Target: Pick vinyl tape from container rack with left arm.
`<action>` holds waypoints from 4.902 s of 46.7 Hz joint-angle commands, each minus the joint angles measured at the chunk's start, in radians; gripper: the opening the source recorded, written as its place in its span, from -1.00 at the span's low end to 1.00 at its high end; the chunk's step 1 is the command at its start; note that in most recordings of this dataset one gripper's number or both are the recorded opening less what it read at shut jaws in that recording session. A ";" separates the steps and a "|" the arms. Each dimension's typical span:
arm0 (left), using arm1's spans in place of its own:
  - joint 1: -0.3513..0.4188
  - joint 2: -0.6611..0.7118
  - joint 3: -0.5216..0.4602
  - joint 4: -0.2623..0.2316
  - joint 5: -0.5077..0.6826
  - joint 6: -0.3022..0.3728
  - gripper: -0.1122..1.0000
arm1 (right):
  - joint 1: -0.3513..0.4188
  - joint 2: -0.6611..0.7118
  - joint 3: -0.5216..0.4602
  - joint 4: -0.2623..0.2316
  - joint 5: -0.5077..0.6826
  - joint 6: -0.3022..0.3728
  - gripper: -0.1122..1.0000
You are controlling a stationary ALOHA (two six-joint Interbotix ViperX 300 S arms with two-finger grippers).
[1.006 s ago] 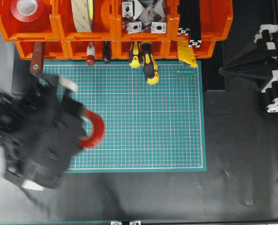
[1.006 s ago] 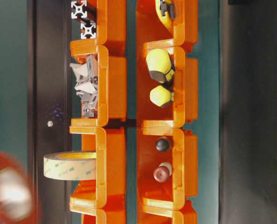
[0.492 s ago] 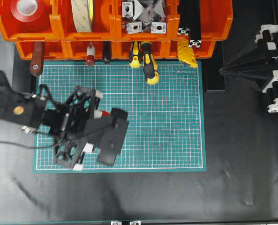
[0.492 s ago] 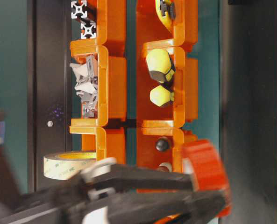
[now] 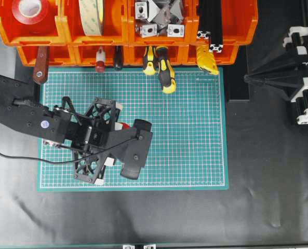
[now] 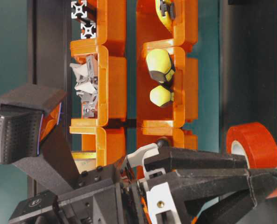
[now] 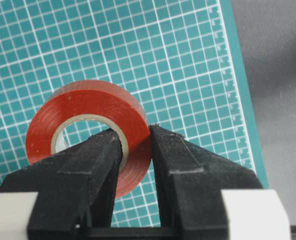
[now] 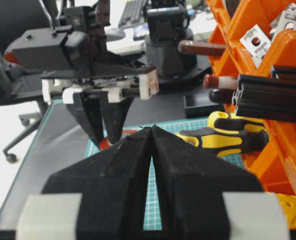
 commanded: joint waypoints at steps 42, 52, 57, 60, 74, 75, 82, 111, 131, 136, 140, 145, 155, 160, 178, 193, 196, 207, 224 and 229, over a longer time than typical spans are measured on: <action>0.009 -0.176 0.025 0.000 -0.005 -0.069 0.79 | 0.005 0.005 -0.037 -0.002 -0.017 0.008 -0.79; -0.012 -0.402 0.112 0.000 -0.023 -0.123 0.79 | 0.011 0.005 -0.037 -0.002 -0.015 0.008 -0.79; -0.012 -0.535 0.166 0.000 -0.071 -0.129 0.79 | 0.012 0.005 -0.037 -0.002 -0.012 0.008 -0.79; -0.011 -0.609 0.207 0.000 -0.118 -0.144 0.79 | 0.012 0.005 -0.037 -0.002 -0.014 0.008 -0.79; 0.008 -0.904 0.376 0.000 -0.330 -0.153 0.79 | 0.012 0.009 -0.037 -0.002 -0.012 0.002 -0.79; 0.011 -0.919 0.383 0.000 -0.331 -0.153 0.79 | 0.012 0.009 -0.037 -0.002 -0.012 0.002 -0.79; 0.026 -1.028 0.417 0.000 -0.331 -0.153 0.79 | 0.012 0.009 -0.037 -0.002 -0.012 0.002 -0.79; 0.043 -1.147 0.520 0.000 -0.354 -0.155 0.79 | 0.012 0.009 -0.031 -0.002 0.012 0.003 -0.79; 0.055 -1.150 0.534 0.000 -0.360 -0.163 0.78 | 0.011 0.009 -0.029 -0.002 0.012 0.003 -0.79; 0.057 -1.150 0.535 0.000 -0.364 -0.163 0.77 | 0.011 0.009 -0.029 -0.002 0.012 0.002 -0.79; 0.061 -1.150 0.540 0.000 -0.368 -0.163 0.77 | 0.012 0.009 -0.029 -0.002 0.012 0.002 -0.79; 0.064 -1.154 0.546 0.000 -0.382 -0.163 0.77 | 0.012 0.009 -0.028 -0.002 0.011 0.002 -0.79; 0.075 -1.157 0.580 0.000 -0.433 -0.164 0.77 | 0.011 0.009 -0.028 -0.002 0.012 0.002 -0.79; 0.075 -1.163 0.597 0.000 -0.466 -0.164 0.77 | 0.012 0.009 -0.028 -0.002 0.008 0.002 -0.79; 0.075 -1.197 0.634 -0.002 -0.528 -0.166 0.77 | 0.012 -0.009 -0.021 -0.002 -0.009 0.008 -0.79; 0.075 -1.193 0.643 -0.003 -0.534 -0.195 0.77 | 0.026 -0.005 -0.006 0.000 -0.003 0.012 -0.79; 0.075 -1.193 0.644 -0.005 -0.543 -0.198 0.77 | 0.031 -0.009 -0.006 0.002 -0.006 0.011 -0.79; 0.075 -1.190 0.666 -0.005 -0.606 -0.189 0.77 | 0.028 -0.014 -0.005 -0.002 -0.026 -0.006 -0.79; 0.075 -1.197 0.701 -0.005 -0.707 -0.184 0.77 | 0.021 -0.014 -0.003 -0.003 -0.017 -0.008 -0.79; 0.075 -1.193 0.709 -0.003 -0.707 -0.184 0.77 | 0.021 -0.014 -0.002 -0.003 -0.018 -0.009 -0.79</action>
